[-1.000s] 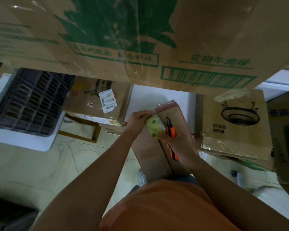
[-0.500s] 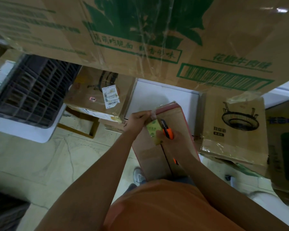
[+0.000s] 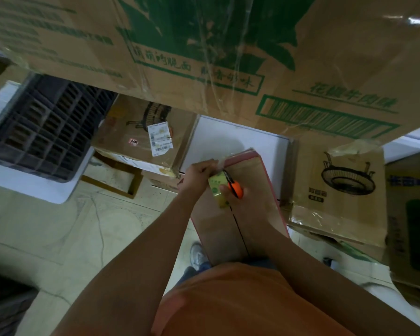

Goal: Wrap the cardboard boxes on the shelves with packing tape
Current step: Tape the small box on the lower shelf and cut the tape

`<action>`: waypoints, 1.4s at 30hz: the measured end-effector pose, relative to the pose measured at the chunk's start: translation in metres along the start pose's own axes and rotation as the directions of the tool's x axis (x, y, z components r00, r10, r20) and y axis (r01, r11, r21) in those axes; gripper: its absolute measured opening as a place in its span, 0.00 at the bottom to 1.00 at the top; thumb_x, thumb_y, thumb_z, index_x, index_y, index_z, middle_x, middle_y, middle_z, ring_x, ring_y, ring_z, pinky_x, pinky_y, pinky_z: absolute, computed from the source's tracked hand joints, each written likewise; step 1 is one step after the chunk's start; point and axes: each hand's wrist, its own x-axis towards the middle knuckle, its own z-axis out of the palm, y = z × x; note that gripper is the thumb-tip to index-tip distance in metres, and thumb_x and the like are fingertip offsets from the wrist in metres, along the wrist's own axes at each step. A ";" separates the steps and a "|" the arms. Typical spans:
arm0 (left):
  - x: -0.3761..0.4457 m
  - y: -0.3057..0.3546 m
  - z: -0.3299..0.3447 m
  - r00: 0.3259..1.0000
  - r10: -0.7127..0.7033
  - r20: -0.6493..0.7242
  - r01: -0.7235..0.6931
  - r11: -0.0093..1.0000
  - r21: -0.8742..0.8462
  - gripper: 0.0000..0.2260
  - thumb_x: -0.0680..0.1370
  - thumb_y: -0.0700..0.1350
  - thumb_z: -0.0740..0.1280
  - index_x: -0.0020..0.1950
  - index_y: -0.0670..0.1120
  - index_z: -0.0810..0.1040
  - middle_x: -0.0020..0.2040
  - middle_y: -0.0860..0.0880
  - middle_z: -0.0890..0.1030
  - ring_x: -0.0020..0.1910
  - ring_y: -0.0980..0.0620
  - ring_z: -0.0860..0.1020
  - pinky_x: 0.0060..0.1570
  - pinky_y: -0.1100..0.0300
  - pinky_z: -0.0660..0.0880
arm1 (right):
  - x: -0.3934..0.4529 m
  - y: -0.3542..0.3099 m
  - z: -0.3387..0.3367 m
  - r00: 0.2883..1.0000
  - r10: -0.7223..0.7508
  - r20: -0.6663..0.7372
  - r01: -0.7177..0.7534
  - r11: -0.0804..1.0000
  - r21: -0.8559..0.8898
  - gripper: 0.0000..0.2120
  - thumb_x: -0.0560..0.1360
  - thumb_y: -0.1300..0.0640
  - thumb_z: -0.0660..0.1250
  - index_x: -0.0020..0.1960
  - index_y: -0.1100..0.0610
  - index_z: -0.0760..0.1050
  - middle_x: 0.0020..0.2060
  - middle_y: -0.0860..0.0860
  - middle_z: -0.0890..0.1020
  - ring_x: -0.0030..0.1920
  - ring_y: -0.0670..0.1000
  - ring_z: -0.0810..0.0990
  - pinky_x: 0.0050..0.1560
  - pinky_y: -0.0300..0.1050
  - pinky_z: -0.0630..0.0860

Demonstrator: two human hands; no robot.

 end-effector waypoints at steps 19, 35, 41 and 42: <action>0.005 -0.003 -0.010 0.985 0.124 -0.117 -0.103 0.980 0.173 0.09 0.71 0.30 0.69 0.39 0.42 0.84 0.44 0.49 0.81 0.43 0.56 0.78 0.42 0.65 0.71 | 0.000 0.005 0.000 0.997 -0.054 -0.057 0.050 0.996 -0.069 0.17 0.73 0.40 0.71 0.42 0.54 0.74 0.31 0.49 0.74 0.33 0.48 0.75 0.38 0.39 0.73; 0.030 0.003 -0.005 0.995 0.054 0.083 -0.071 0.974 0.217 0.08 0.72 0.48 0.77 0.51 0.53 0.87 0.49 0.56 0.86 0.49 0.59 0.83 0.55 0.55 0.80 | -0.009 0.010 -0.031 0.992 0.111 0.061 -0.117 0.987 0.109 0.18 0.76 0.48 0.71 0.39 0.63 0.77 0.26 0.51 0.75 0.24 0.44 0.71 0.28 0.33 0.66; 0.036 0.019 0.001 0.995 0.091 0.034 -0.098 0.944 0.315 0.09 0.74 0.49 0.76 0.53 0.50 0.87 0.52 0.53 0.86 0.47 0.61 0.80 0.44 0.72 0.74 | -0.070 0.041 -0.048 0.893 0.429 0.137 -0.436 0.900 0.025 0.14 0.77 0.46 0.69 0.44 0.57 0.79 0.30 0.48 0.82 0.26 0.43 0.79 0.27 0.34 0.73; 0.035 0.021 0.002 0.995 0.093 0.029 -0.097 0.939 0.331 0.10 0.74 0.49 0.75 0.54 0.50 0.86 0.53 0.53 0.86 0.48 0.61 0.80 0.43 0.73 0.72 | -0.074 0.048 -0.046 0.887 0.448 0.113 -0.446 0.894 -0.037 0.17 0.77 0.43 0.68 0.45 0.57 0.79 0.31 0.50 0.82 0.26 0.44 0.80 0.28 0.34 0.75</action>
